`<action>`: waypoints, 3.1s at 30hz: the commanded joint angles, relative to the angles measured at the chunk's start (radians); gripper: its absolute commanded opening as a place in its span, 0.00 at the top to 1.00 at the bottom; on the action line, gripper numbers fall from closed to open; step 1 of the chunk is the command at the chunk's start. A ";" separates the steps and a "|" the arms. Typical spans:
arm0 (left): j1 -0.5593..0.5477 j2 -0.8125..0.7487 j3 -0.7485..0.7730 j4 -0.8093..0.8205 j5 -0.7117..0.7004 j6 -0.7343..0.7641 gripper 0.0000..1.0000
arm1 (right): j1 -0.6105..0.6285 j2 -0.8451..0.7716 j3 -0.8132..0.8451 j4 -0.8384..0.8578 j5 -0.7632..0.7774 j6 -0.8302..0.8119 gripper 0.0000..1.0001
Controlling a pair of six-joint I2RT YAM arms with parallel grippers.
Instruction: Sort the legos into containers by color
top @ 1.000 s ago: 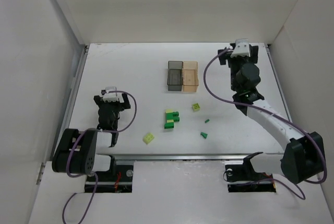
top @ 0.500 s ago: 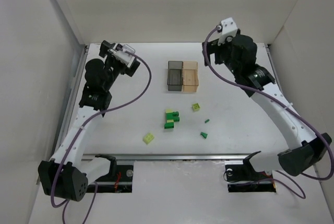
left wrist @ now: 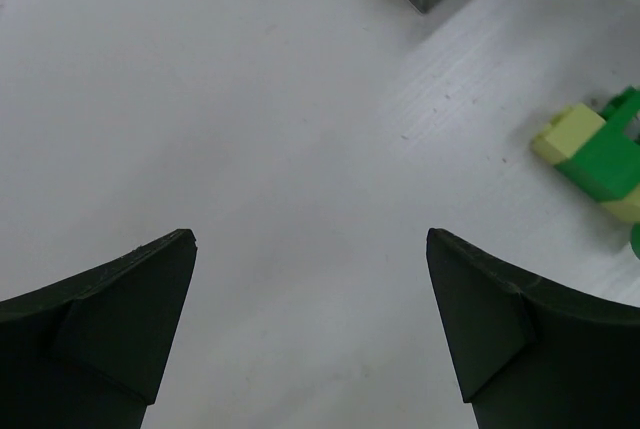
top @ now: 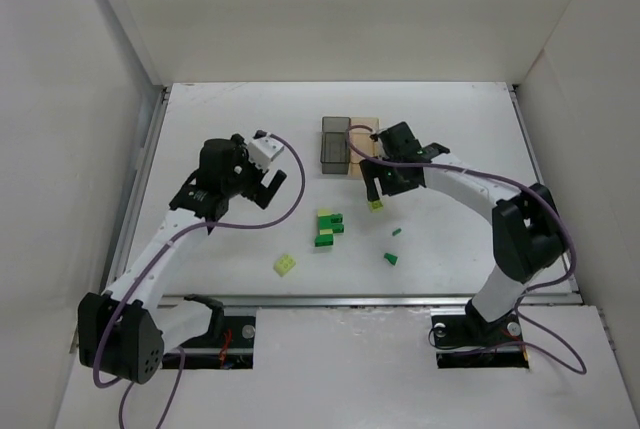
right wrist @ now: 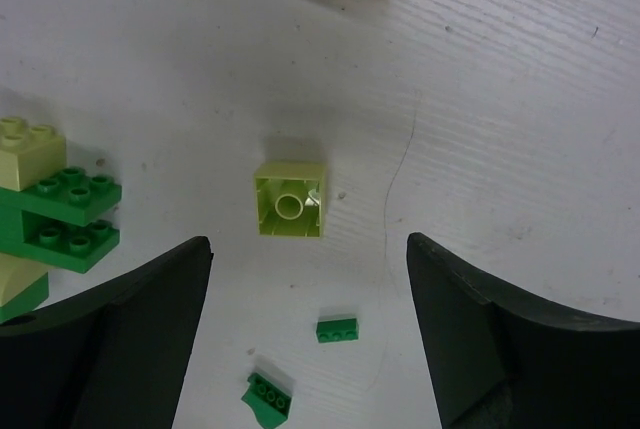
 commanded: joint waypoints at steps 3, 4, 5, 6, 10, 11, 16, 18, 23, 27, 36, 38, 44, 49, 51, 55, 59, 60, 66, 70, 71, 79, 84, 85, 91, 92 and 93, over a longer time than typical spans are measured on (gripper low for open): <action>-0.038 0.022 0.011 -0.159 0.080 0.045 0.00 | 0.021 0.074 0.024 0.068 -0.016 0.008 0.20; -0.047 0.011 -0.004 -0.159 0.080 0.054 0.00 | 0.021 0.085 0.024 0.068 -0.016 0.008 0.21; -0.058 0.011 -0.004 -0.170 0.080 0.077 0.00 | 0.021 0.094 0.024 0.080 -0.007 0.017 0.21; -0.058 0.011 -0.018 -0.182 0.080 0.091 0.00 | 0.021 0.103 0.015 0.080 0.002 0.017 0.23; -0.102 0.014 -0.032 -0.205 0.080 0.119 0.00 | 0.030 0.147 0.015 0.118 -0.009 0.017 0.31; -0.114 0.026 -0.032 -0.217 0.071 0.119 0.00 | 0.030 0.148 0.015 0.118 -0.009 0.017 0.33; -0.125 0.036 -0.041 -0.236 0.071 0.141 0.01 | 0.030 0.122 0.004 0.128 -0.009 0.026 0.88; -0.125 0.036 -0.041 -0.246 0.071 0.172 0.01 | 0.030 0.083 0.004 0.117 -0.018 0.017 1.00; -0.136 0.036 -0.030 -0.282 0.089 0.214 0.01 | 0.030 -0.019 0.125 0.100 -0.067 0.006 1.00; -0.136 0.036 -0.020 -0.291 0.115 0.235 0.01 | 0.030 -0.047 0.235 0.196 0.017 0.055 1.00; -0.136 0.046 0.046 -0.346 0.178 0.273 0.00 | 0.007 0.358 0.710 -0.078 0.217 0.097 0.95; -0.136 0.046 0.046 -0.346 0.178 0.287 0.00 | 0.007 0.358 0.710 -0.069 0.226 0.097 0.95; -0.136 0.046 0.046 -0.355 0.198 0.287 0.00 | -0.013 0.336 0.701 -0.037 0.252 0.109 0.93; -0.136 0.046 0.046 -0.368 0.229 0.296 0.00 | -0.022 0.336 0.678 -0.035 0.225 0.109 0.40; -0.136 0.055 0.056 -0.377 0.229 0.296 0.00 | -0.022 0.336 0.669 -0.035 0.209 0.109 0.14; -0.160 0.075 0.065 -0.423 0.241 0.321 0.00 | -0.022 0.264 0.610 -0.011 0.177 0.109 0.01; -0.185 0.112 0.074 -0.449 0.224 0.330 0.00 | -0.022 0.162 0.575 0.008 0.136 0.088 0.01; -0.217 0.133 0.074 -0.449 0.188 0.330 0.00 | -0.022 0.146 0.564 0.008 0.126 0.079 0.01; -0.326 0.320 0.138 -0.590 0.125 0.309 0.00 | -0.022 0.028 0.426 0.017 0.117 0.078 0.01; -0.337 0.281 0.123 -0.601 0.239 0.252 0.00 | -0.022 -0.026 0.321 0.008 0.126 0.088 0.01; -0.348 0.266 0.109 -0.592 0.252 0.238 0.00 | -0.022 -0.035 0.299 0.008 0.126 0.088 0.01; -0.453 0.235 0.017 -0.501 0.094 0.089 0.00 | -0.022 -0.066 0.179 0.039 0.126 0.126 0.01; -0.552 0.235 -0.027 -0.490 -0.041 0.028 0.00 | -0.013 -0.086 0.159 0.048 0.137 0.126 0.01; -0.552 0.235 -0.036 -0.478 -0.071 -0.013 0.00 | -0.013 -0.086 0.159 0.048 0.137 0.126 0.01; -0.561 0.244 -0.087 -0.394 -0.251 -0.116 0.00 | -0.013 -0.086 0.150 0.066 0.137 0.135 0.01; -0.561 0.244 -0.087 -0.383 -0.251 -0.116 0.00 | -0.013 -0.086 0.150 0.066 0.137 0.135 0.01; -0.561 0.244 -0.096 -0.383 -0.251 -0.116 0.00 | -0.013 -0.086 0.150 0.066 0.137 0.135 0.01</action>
